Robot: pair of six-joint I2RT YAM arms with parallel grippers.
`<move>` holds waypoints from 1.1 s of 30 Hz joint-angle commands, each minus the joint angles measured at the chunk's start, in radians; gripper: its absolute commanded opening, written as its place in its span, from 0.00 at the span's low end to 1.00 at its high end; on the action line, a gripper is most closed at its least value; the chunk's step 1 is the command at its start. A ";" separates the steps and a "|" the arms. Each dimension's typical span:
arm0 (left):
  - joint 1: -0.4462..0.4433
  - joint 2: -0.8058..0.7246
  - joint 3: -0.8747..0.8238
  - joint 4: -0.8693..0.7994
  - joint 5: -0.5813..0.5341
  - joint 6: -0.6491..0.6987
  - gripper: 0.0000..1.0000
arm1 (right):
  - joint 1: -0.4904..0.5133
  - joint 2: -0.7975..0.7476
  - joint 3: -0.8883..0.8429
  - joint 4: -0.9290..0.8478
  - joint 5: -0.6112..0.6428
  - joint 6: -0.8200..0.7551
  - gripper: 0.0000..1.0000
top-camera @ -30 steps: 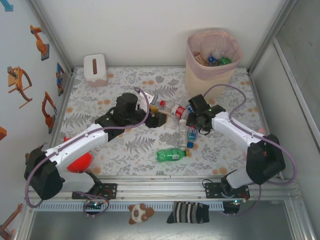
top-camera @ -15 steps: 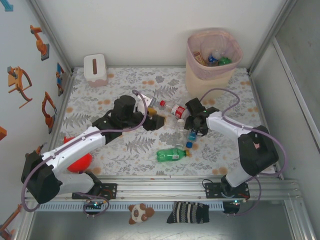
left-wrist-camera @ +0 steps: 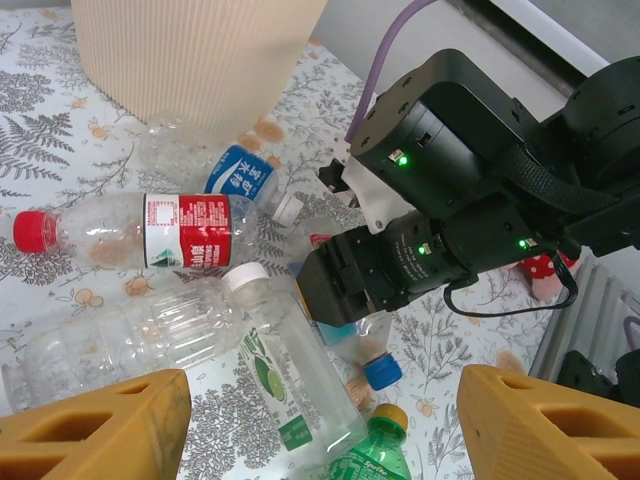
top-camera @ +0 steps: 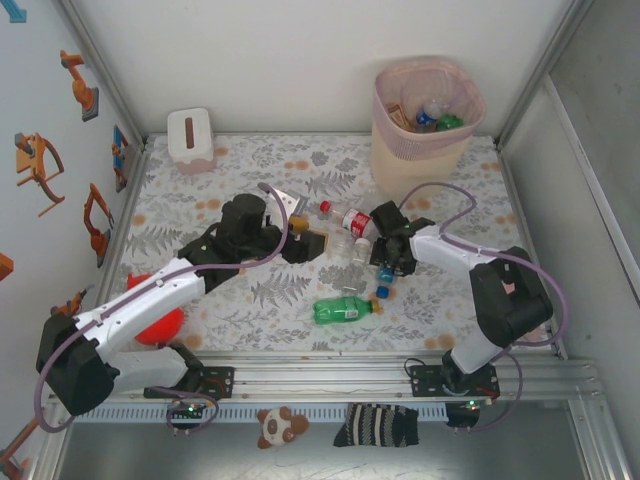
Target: Put the plastic bottles in the bin
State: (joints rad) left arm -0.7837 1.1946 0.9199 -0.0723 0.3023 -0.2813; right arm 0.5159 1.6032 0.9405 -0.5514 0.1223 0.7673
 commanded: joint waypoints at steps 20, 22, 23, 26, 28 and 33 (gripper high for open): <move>0.003 -0.034 -0.013 -0.008 -0.031 -0.013 0.70 | 0.006 -0.187 0.029 -0.130 0.083 -0.018 0.53; 0.003 -0.034 -0.013 -0.009 -0.034 -0.015 0.70 | 0.006 -0.219 0.054 -0.159 0.097 -0.030 0.53; 0.003 -0.035 -0.013 -0.009 -0.036 -0.015 0.70 | 0.006 -0.236 0.071 -0.178 0.105 -0.037 0.52; 0.002 -0.035 -0.012 -0.003 -0.042 -0.021 0.70 | 0.006 -0.282 0.124 -0.220 0.130 -0.069 0.52; 0.002 -0.033 -0.009 0.000 -0.045 -0.022 0.70 | 0.006 -0.301 0.172 -0.254 0.148 -0.094 0.52; 0.003 -0.028 -0.003 0.008 -0.052 -0.025 0.70 | 0.003 -0.326 0.304 -0.311 0.190 -0.166 0.52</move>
State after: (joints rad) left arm -0.7837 1.1812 0.9092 -0.0757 0.2577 -0.2878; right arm 0.5159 1.2984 1.1744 -0.7967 0.2455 0.6651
